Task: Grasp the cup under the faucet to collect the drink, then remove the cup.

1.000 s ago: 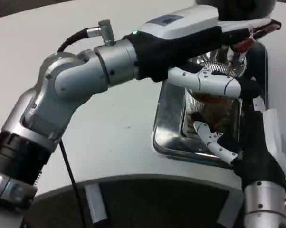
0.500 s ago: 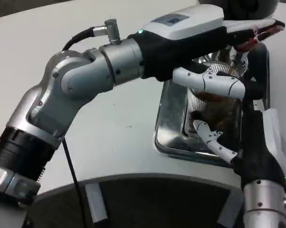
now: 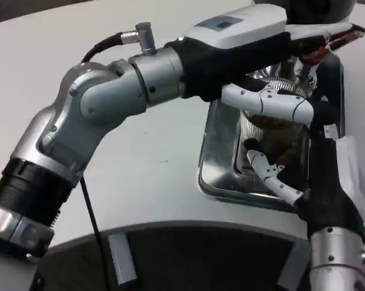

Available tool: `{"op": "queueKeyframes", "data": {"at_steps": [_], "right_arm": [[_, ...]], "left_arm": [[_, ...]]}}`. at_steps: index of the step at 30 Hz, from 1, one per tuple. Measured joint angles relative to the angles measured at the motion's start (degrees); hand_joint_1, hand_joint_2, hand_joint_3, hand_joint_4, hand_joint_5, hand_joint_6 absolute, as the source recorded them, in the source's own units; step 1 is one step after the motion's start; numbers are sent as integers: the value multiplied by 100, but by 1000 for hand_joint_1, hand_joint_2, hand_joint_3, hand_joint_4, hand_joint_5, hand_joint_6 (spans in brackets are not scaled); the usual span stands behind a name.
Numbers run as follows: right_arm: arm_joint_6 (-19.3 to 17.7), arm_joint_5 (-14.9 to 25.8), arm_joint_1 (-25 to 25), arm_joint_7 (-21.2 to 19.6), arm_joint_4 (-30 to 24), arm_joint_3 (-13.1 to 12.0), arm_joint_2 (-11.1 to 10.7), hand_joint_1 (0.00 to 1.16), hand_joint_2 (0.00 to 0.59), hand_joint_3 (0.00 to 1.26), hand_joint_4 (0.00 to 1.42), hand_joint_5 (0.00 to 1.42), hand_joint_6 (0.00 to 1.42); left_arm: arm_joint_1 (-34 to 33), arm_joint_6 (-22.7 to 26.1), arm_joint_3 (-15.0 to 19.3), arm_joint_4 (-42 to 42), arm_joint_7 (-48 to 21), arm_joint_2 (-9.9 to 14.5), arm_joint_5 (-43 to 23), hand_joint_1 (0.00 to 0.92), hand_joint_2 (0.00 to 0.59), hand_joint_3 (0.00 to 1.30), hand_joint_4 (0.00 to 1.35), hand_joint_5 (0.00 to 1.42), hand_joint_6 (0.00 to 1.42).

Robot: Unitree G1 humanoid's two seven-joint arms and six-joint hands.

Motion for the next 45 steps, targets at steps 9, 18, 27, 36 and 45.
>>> {"op": "queueKeyframes", "data": {"at_steps": [9,18,27,36,45], "right_arm": [[78,80,-73,-129,155,58,4,686,266,0,0,0,0],[169,112,-130,-314,217,206,4,684,266,0,0,0,0],[190,308,-284,-553,436,252,4,687,269,0,0,0,0],[190,535,-478,-794,614,262,21,691,270,0,0,0,0],[190,673,-526,-868,618,337,26,693,270,0,0,0,0]], "left_arm": [[-3,-1,13,0,3,0,-1,0,107,76,0,0,131],[27,65,60,-116,-50,23,-41,0,109,76,0,0,137],[273,243,264,-305,-109,26,-331,0,119,95,0,30,166],[362,356,320,-387,-110,26,-472,0,120,99,0,41,170],[525,415,474,-517,-111,5,-627,0,124,124,4,80,200]]}}
